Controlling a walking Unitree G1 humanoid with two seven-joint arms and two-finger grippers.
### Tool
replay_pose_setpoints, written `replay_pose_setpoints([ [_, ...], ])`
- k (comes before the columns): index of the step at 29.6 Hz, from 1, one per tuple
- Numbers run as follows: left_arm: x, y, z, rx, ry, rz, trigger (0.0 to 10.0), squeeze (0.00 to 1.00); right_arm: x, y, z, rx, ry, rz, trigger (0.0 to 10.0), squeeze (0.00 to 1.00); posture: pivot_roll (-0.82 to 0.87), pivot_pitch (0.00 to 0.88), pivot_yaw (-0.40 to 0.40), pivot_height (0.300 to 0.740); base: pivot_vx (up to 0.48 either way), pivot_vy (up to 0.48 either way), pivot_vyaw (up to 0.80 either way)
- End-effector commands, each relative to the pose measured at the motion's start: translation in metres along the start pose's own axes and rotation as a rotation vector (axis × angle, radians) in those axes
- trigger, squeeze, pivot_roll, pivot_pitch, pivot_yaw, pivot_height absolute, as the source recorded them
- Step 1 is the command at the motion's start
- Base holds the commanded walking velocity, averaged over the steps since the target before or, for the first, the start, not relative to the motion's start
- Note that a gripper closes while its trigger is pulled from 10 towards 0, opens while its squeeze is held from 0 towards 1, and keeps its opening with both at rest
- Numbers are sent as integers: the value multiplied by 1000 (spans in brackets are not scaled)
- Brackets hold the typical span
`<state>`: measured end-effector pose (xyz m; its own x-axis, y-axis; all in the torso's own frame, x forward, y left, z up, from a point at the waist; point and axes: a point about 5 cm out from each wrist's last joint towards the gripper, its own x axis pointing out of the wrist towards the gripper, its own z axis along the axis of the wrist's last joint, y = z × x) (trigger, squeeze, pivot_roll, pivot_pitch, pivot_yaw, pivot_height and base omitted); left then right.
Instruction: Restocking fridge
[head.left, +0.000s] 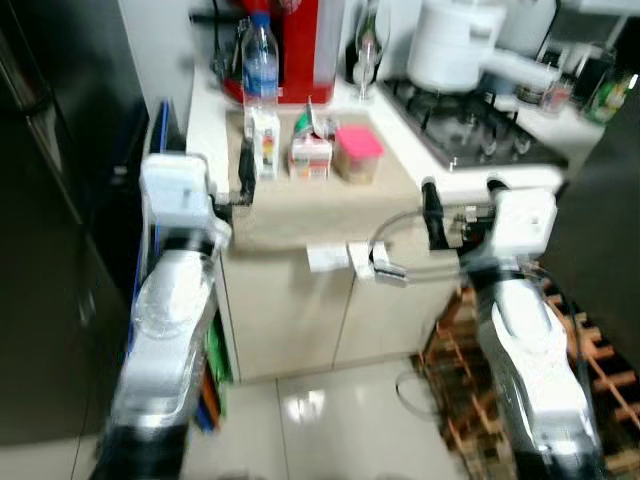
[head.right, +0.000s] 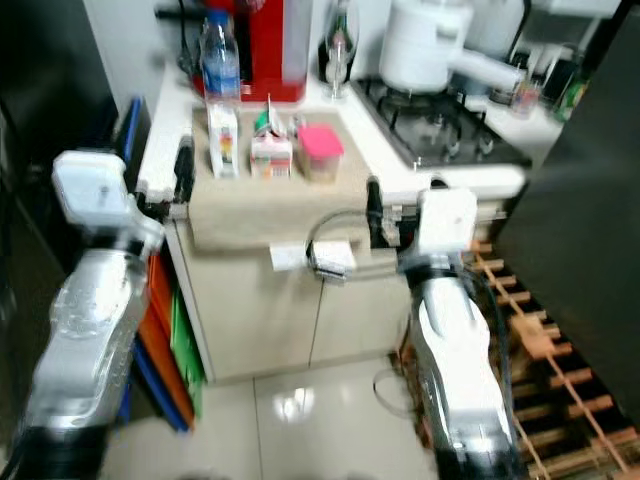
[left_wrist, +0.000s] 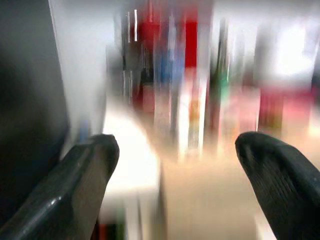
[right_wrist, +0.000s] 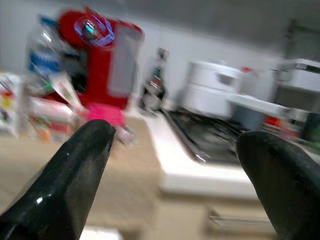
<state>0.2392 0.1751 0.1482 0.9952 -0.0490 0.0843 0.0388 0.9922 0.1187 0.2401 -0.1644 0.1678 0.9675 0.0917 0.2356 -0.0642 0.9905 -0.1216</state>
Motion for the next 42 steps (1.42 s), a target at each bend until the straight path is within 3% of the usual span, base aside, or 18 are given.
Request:
replay_pose_setpoints([
  [1,-8,-8,10,-9,-1,-67,10000,0,-5,-8,12,-20,-50,-28,10000,0,-36,0,-44,740,0,0,0],
  [3,-12,-6,14,3,-13,-64,10000,0,-9,-14,7,-6,-20,-57,10000,0,-33,0,-47,740,0,0,0],
  [8,2,-12,41,-46,-141,-4,10000,0,-1,-11,-2,48,28,-43,10000,0,-30,0,-52,740,0,0,0],
  [13,4,-8,43,-86,-124,31,10000,0,5,-10,-7,83,47,-24,10000,0,-22,0,-55,740,304,-231,406],
  [23,23,-24,51,-55,-160,-38,10000,0,22,-12,-8,63,35,-24,10000,0,-21,0,-59,740,379,-289,658],
  [32,46,-31,76,-38,-269,-122,10000,0,36,-9,-2,29,-14,-49,10000,0,-27,0,-57,740,380,-288,156],
  [39,50,-36,81,-61,-297,-175,10000,0,39,-7,0,28,-31,-52,10000,0,-29,0,-53,740,380,-288,0],
  [42,52,-32,87,-72,-335,-131,10000,0,42,-6,4,29,-48,-60,10000,0,-33,0,-47,740,0,0,0],
])
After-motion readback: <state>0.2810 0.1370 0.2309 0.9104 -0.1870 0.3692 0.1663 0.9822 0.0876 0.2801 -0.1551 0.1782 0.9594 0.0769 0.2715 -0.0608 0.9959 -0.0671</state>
